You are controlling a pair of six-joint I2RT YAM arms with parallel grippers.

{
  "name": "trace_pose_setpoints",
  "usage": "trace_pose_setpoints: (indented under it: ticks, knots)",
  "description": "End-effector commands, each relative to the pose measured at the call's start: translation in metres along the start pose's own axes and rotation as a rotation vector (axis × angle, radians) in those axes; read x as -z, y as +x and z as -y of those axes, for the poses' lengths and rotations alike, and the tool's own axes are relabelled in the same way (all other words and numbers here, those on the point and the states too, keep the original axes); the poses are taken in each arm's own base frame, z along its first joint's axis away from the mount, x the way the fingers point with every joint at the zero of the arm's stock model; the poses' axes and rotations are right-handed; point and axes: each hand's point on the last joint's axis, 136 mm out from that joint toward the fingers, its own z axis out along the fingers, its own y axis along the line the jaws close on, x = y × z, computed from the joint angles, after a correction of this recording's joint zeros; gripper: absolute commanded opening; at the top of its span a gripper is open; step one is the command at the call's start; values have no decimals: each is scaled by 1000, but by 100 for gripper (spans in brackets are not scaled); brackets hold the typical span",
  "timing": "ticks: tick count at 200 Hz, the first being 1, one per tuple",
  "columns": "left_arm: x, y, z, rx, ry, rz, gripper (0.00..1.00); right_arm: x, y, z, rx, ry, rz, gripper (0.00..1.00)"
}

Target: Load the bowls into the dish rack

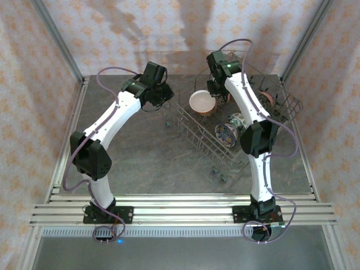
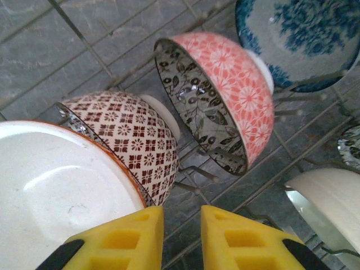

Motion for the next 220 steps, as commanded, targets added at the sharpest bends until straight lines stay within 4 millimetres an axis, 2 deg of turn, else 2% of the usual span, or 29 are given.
trace_pose_setpoints:
  ticks: [1,90,149,172,220]
  knots:
    - [1,19,26,-50,71,-67,21,-2,9,-5,37,-44,-51,22]
    - [0,20,26,-54,66,-69,21,-15,11,-10,26,-80,-76,18]
    - [0,21,27,-55,68,-73,21,5,-4,-6,-4,-78,0,23]
    - [-1,21,28,-56,68,-73,21,9,-3,-8,-5,-92,2,24]
    - [-1,22,30,-60,69,-78,21,-6,10,-19,23,-143,-72,24]
